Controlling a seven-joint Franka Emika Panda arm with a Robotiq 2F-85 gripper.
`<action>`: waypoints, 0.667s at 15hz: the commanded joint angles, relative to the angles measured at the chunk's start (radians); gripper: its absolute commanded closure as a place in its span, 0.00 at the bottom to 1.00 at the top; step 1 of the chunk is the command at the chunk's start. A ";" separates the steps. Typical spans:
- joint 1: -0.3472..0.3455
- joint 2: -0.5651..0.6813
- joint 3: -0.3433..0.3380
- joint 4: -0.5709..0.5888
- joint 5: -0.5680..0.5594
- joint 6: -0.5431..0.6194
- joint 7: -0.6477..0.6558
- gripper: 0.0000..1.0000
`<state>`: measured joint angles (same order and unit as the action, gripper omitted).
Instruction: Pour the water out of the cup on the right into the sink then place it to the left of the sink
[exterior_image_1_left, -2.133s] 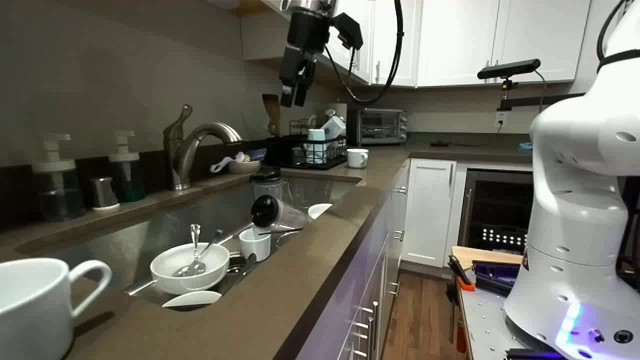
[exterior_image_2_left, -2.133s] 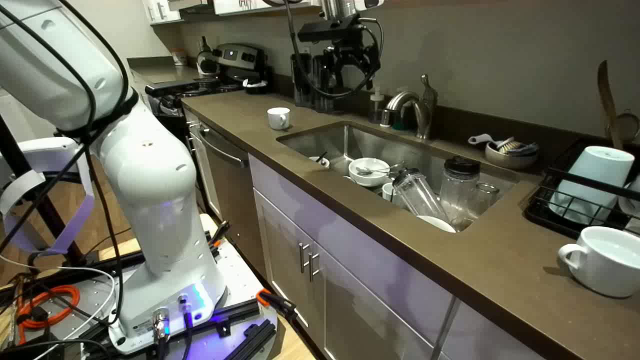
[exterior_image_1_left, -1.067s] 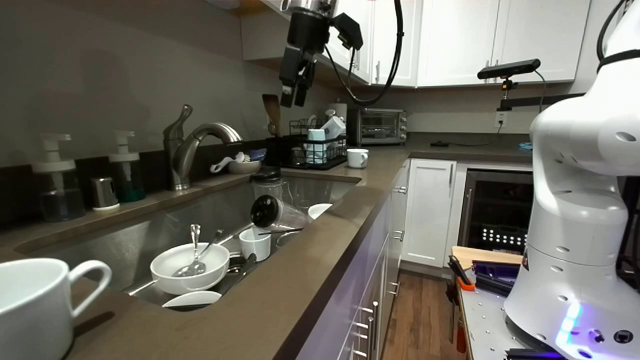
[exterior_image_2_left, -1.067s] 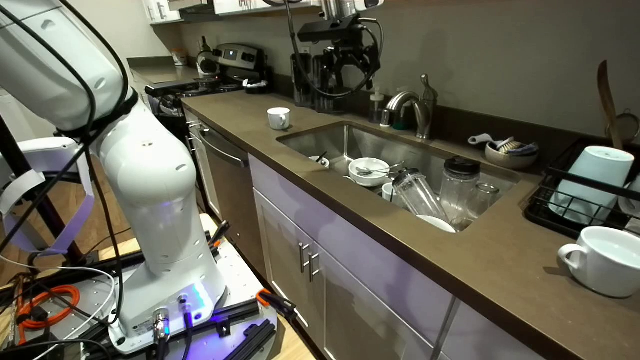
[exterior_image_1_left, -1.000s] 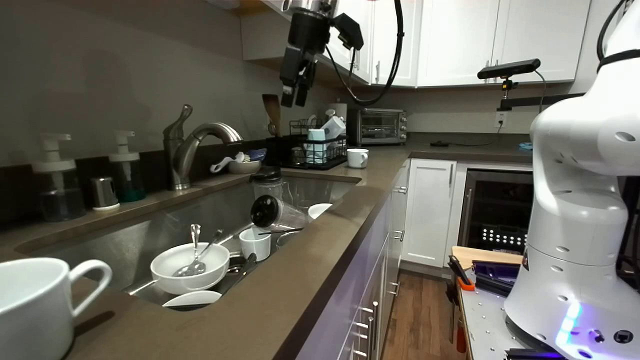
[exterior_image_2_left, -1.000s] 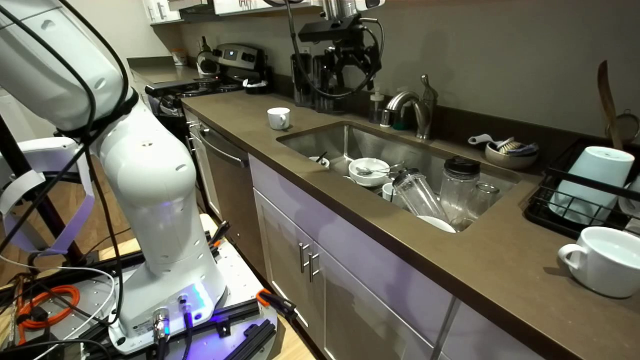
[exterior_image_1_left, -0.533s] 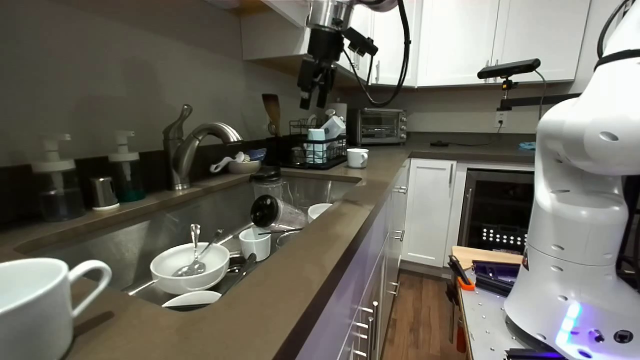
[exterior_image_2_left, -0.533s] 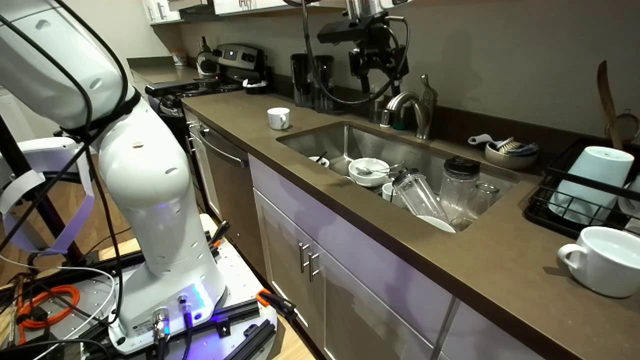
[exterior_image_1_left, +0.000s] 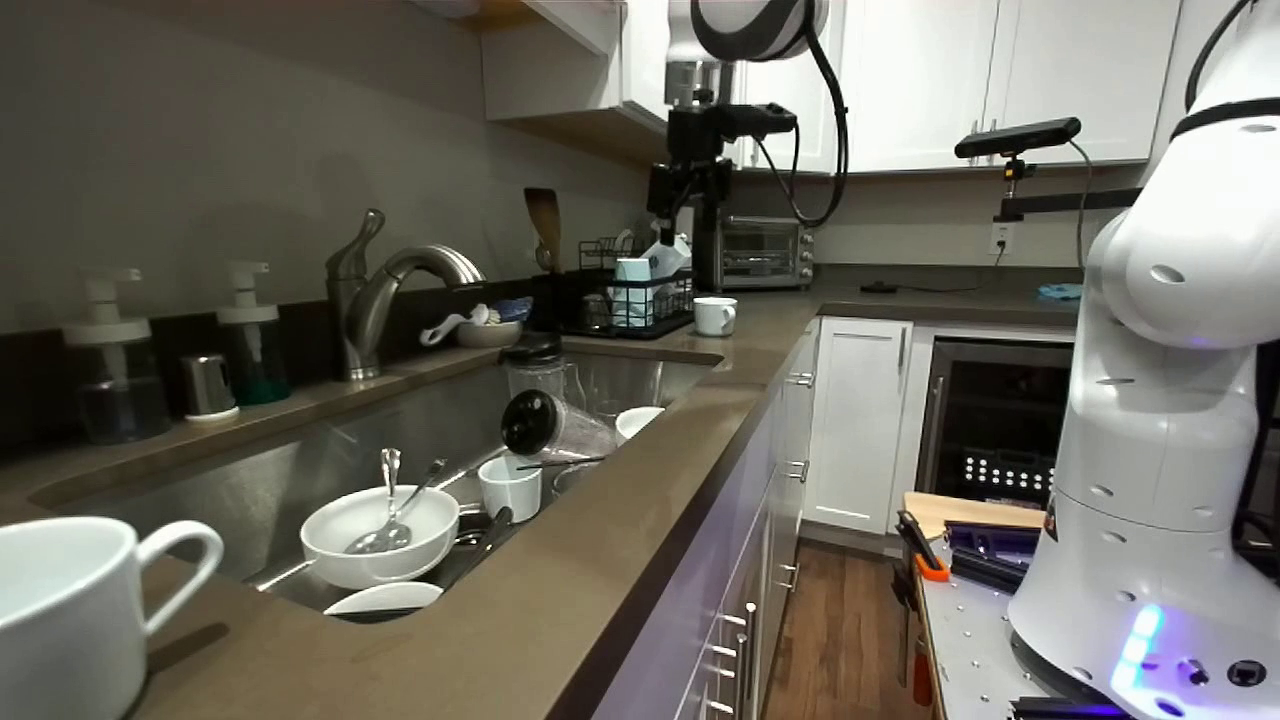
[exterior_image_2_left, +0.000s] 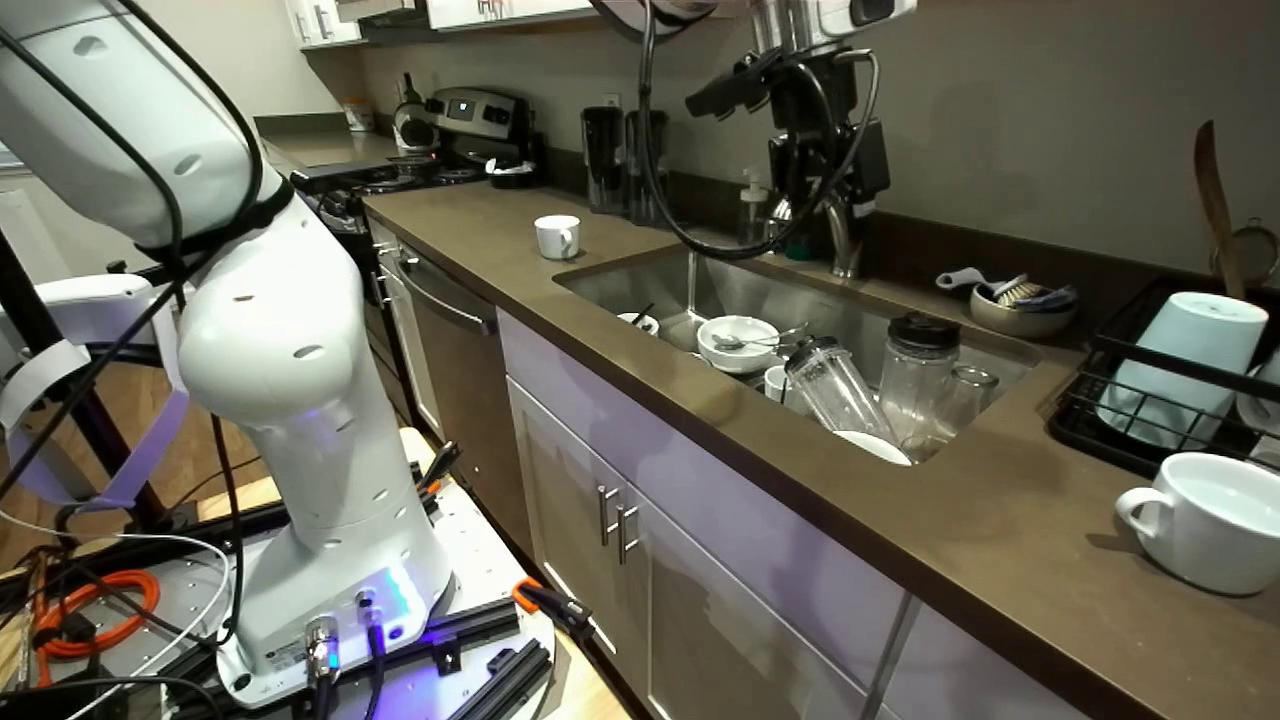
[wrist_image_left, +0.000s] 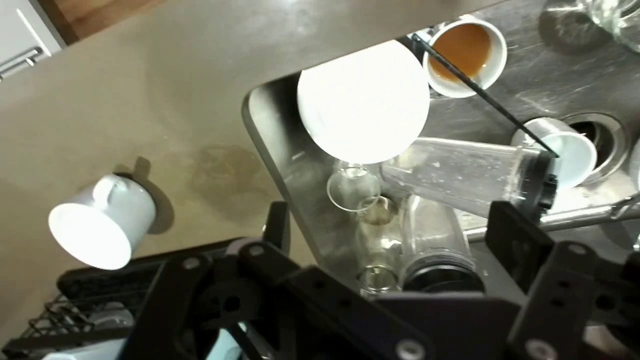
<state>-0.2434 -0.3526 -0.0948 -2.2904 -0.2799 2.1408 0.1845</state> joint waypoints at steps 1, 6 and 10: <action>-0.050 0.062 -0.018 0.053 -0.053 -0.053 0.110 0.00; -0.078 0.112 -0.094 0.099 -0.001 -0.103 0.154 0.00; -0.093 0.154 -0.149 0.126 0.026 -0.112 0.191 0.00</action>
<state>-0.3183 -0.2441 -0.2232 -2.2099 -0.2890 2.0587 0.3400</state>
